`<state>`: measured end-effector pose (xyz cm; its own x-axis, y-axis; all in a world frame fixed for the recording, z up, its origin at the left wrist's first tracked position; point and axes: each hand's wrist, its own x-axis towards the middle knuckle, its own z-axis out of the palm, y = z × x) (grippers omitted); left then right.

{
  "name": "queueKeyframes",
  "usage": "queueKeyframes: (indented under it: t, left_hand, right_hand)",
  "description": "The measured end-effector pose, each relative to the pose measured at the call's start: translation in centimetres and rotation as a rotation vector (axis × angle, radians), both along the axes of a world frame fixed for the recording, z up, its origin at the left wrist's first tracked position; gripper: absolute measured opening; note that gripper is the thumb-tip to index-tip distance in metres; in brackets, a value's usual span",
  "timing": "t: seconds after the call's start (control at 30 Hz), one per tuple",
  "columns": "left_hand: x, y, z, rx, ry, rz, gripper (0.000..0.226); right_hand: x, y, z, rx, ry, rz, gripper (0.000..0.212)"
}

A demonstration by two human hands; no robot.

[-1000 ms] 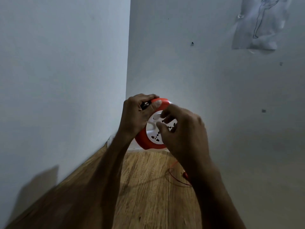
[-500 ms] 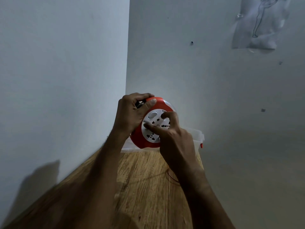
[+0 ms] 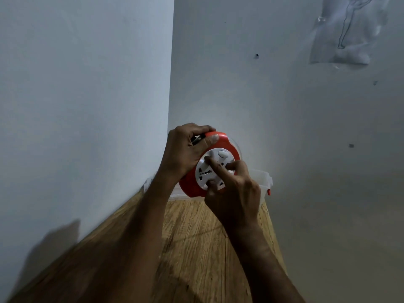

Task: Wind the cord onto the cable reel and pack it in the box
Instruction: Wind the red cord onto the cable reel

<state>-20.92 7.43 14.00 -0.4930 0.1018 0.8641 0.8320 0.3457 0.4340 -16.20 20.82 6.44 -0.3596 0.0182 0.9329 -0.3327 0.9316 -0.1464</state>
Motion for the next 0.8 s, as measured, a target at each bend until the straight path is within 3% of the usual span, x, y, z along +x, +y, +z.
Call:
queueKeyframes:
  t: [0.13, 0.33, 0.53, 0.63, 0.7, 0.8]
  left_hand:
    - [0.1, 0.7, -0.2, 0.003, 0.033, 0.0, 0.034]
    - [0.3, 1.7, -0.5, -0.044, 0.09, 0.006, 0.035]
    - [0.3, 2.3, -0.7, -0.077, 0.126, -0.016, 0.035]
    - [0.1, 2.7, -1.1, -0.095, 0.121, -0.023, 0.035]
    - [0.1, 2.9, -1.2, -0.099, 0.114, -0.024, 0.035]
    - [0.2, 2.9, -1.0, -0.077, 0.112, -0.028, 0.035]
  right_hand:
    - [0.3, -0.4, 0.3, -0.21, 0.022, 0.083, 0.058]
    - [0.6, -1.6, 0.9, -0.731, -0.078, 0.212, 0.059]
    - [1.8, -1.8, 2.6, -1.649, -0.458, 0.653, 0.048]
    - [2.8, -1.6, 3.6, -2.126, -0.522, 0.991, 0.062]
    - [3.0, -1.2, 4.0, -2.317, -0.488, 1.128, 0.069]
    - [3.2, -1.0, 4.3, -2.402, -0.45, 1.221, 0.068]
